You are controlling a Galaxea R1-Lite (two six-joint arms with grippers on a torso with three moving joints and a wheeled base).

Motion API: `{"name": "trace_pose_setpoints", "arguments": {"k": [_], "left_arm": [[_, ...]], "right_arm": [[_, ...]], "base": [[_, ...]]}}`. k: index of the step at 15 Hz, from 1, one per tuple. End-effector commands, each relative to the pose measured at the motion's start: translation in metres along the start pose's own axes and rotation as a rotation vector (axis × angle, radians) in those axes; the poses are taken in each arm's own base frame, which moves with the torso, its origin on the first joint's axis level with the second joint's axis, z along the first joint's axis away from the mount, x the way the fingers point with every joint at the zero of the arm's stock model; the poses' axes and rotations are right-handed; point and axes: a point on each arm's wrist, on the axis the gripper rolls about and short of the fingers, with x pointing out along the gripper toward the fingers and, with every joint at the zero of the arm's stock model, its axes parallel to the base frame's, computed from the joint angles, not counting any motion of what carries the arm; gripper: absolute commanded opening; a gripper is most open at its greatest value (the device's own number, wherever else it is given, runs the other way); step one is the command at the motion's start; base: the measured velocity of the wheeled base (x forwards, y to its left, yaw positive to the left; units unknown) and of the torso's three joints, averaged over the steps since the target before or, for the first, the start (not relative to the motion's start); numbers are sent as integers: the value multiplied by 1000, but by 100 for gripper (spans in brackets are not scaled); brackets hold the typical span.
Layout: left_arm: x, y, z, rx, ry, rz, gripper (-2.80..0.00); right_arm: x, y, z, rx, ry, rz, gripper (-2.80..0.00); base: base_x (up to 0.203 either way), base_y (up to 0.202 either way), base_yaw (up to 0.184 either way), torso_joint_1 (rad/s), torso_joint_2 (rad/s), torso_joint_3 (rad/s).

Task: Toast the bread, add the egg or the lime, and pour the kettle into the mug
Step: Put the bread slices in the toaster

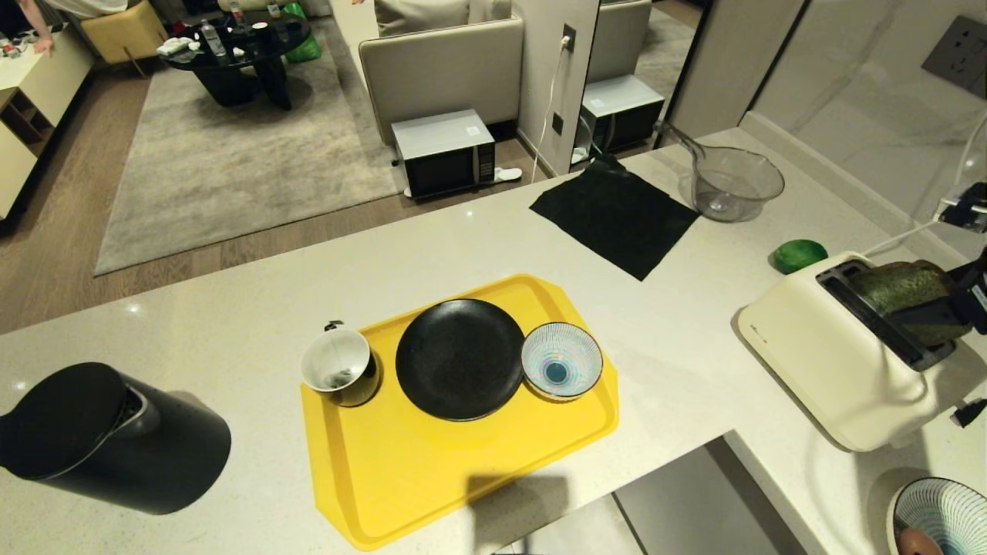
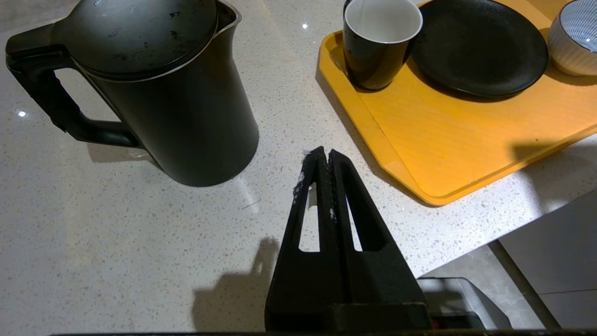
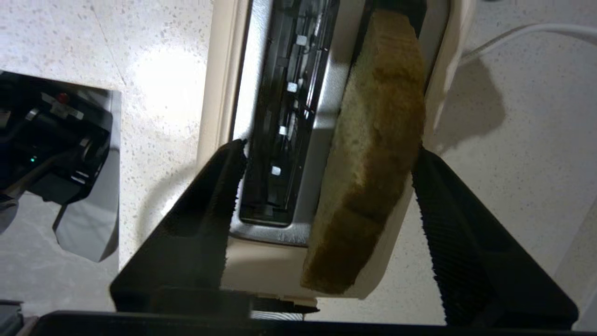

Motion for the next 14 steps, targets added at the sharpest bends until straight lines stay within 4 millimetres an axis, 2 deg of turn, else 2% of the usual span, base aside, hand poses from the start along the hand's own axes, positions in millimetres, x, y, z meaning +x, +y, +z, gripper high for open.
{"name": "trace_pose_setpoints", "arguments": {"k": [1,5,8,14], "left_arm": [[0,0,0,0,-1,0,-280],[0,0,0,-1,-1,1,-280],[0,0,0,1,-1,0,-280],[0,0,0,1,-1,0,-280]], "right_arm": [[5,-1,6,-16,-12,7,0],[11,-10,17,-39,-53,-29,0],[12,-9,25,30,-72,-27,0],[-2,-11,35,93,-121,-55,0]], "base": [[0,0,0,0,0,0],[0,0,0,0,0,0],[0,0,0,0,0,0],[0,0,0,0,0,0]]}}
